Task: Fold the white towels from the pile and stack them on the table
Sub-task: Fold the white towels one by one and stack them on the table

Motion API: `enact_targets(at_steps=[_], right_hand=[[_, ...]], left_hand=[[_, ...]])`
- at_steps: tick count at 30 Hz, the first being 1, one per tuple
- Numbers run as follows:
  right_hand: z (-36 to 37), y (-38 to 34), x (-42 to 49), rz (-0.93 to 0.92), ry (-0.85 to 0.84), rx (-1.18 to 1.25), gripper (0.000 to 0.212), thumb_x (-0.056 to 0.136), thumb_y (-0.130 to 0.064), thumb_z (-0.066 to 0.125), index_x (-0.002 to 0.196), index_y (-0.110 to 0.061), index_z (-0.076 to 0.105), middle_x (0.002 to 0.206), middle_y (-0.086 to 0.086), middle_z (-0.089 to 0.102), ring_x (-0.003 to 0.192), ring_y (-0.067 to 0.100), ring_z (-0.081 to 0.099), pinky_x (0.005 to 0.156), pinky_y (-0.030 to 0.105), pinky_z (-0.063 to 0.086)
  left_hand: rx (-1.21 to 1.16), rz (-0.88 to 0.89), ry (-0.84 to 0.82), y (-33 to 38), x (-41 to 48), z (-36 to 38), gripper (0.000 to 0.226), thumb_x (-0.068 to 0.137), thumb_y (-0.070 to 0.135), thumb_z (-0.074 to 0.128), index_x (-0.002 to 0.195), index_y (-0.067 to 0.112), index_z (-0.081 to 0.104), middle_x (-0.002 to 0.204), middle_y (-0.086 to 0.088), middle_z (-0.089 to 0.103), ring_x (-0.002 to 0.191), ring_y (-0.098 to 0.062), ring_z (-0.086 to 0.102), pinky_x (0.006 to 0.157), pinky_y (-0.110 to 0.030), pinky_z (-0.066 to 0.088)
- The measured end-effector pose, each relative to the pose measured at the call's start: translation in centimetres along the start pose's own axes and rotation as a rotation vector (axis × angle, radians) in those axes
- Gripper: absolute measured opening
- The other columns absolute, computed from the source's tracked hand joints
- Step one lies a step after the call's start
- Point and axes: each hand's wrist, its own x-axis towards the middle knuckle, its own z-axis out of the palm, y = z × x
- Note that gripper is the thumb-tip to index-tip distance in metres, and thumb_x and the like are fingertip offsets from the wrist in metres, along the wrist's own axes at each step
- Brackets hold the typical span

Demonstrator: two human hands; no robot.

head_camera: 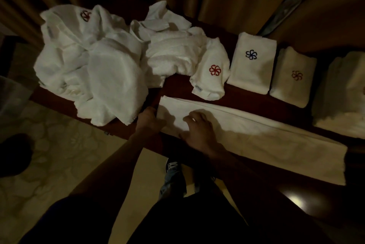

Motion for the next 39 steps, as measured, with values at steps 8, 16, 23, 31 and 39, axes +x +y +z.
enact_targets(at_steps=[8,16,23,31,39], right_hand=[[-0.1,-2.9,-0.1,-0.032,0.281,0.135,0.047,0.078,-0.057,0.065,0.105,-0.019,0.065,0.103,-0.002,0.062,0.099,0.022,0.057,0.075,0.041,0.053],[-1.7,-3.6,-0.8,0.080,0.463,0.190,0.044,0.077,-0.060,0.061,0.091,-0.018,0.059,0.090,-0.004,0.060,0.088,0.017,0.058,0.074,0.037,0.050],[-4.5,-0.2,-3.6,0.155,0.663,0.267,0.022,0.083,-0.038,0.066,0.083,-0.018,0.058,0.083,-0.004,0.059,0.079,0.018,0.061,0.064,0.034,0.048],[-6.9,6.4,-9.1,0.418,0.822,0.343,0.022,0.078,-0.027,0.072,0.074,-0.019,0.052,0.071,-0.008,0.049,0.064,0.016,0.054,0.057,0.025,0.034],[-6.1,12.5,-14.9,0.378,0.947,0.365,0.014,0.083,-0.025,0.073,0.084,-0.014,0.063,0.078,-0.008,0.058,0.066,0.008,0.055,0.060,0.018,0.040]], left_hand=[[-0.285,0.133,-0.001,1.0,0.2,-0.6,0.041,0.085,0.035,0.076,0.117,0.010,0.068,0.104,-0.001,0.067,0.092,-0.017,0.064,0.075,-0.029,0.051],[-0.515,0.264,-0.069,6.0,-1.2,0.0,0.008,0.084,0.015,0.074,0.088,0.011,0.068,0.088,-0.002,0.073,0.081,-0.011,0.071,0.073,-0.029,0.056],[-0.631,0.286,-0.212,11.5,-2.6,2.4,0.023,0.071,0.023,0.080,0.083,0.014,0.063,0.085,-0.012,0.073,0.081,-0.027,0.071,0.074,-0.042,0.057],[-0.602,0.388,-0.211,17.9,-4.9,7.3,0.010,0.093,0.010,0.067,0.086,0.009,0.060,0.075,-0.005,0.069,0.071,-0.017,0.066,0.073,-0.039,0.056],[-0.167,0.498,-0.352,21.2,-3.8,11.8,0.055,0.094,0.016,0.066,0.143,0.016,0.042,0.127,-0.001,0.055,0.090,-0.019,0.062,0.060,-0.030,0.056]])
